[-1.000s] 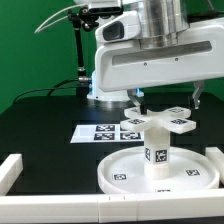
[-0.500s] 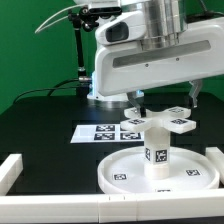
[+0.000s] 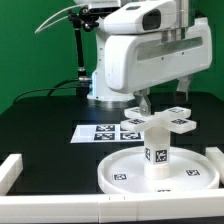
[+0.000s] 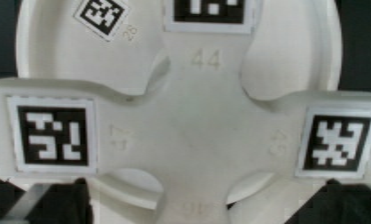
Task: Assemble round table
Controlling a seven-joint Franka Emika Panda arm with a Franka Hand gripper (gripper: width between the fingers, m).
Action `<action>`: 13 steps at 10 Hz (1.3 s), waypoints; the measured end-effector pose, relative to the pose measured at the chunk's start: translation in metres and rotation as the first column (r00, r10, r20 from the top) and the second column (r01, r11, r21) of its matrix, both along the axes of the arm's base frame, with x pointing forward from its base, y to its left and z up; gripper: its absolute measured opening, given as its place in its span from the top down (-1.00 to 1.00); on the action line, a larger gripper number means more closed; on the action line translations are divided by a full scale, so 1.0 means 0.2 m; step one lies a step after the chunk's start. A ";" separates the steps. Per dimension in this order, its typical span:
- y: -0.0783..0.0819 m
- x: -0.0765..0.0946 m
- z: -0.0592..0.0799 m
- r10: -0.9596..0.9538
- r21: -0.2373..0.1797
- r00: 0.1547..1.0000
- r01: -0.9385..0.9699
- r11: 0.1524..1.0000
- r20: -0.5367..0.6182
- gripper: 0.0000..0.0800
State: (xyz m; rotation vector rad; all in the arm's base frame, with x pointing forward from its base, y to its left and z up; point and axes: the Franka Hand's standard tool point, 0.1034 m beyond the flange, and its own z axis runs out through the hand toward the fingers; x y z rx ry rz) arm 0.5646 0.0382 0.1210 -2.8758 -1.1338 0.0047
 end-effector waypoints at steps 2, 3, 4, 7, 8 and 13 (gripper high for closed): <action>-0.02 -0.01 -0.01 0.232 -0.008 0.973 -0.232 0.973 0.016 -0.62; -0.02 -0.01 -0.02 0.323 -0.013 0.946 -0.322 0.947 0.018 -0.62; -0.02 -0.01 -0.02 0.402 -0.015 0.916 -0.401 0.916 0.019 -0.62; -0.03 -0.02 -0.04 0.497 -0.019 0.868 -0.496 0.868 0.014 -0.62; -0.03 -0.03 -0.04 0.496 -0.019 0.868 -0.496 0.868 0.012 -0.62; -0.03 -0.04 -0.11 0.584 -0.054 0.811 -0.584 0.810 -0.029 -0.62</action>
Offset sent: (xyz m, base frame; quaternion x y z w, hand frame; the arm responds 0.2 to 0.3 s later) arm -0.0062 0.0045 -0.0005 -0.0058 0.0085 -0.2279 0.9736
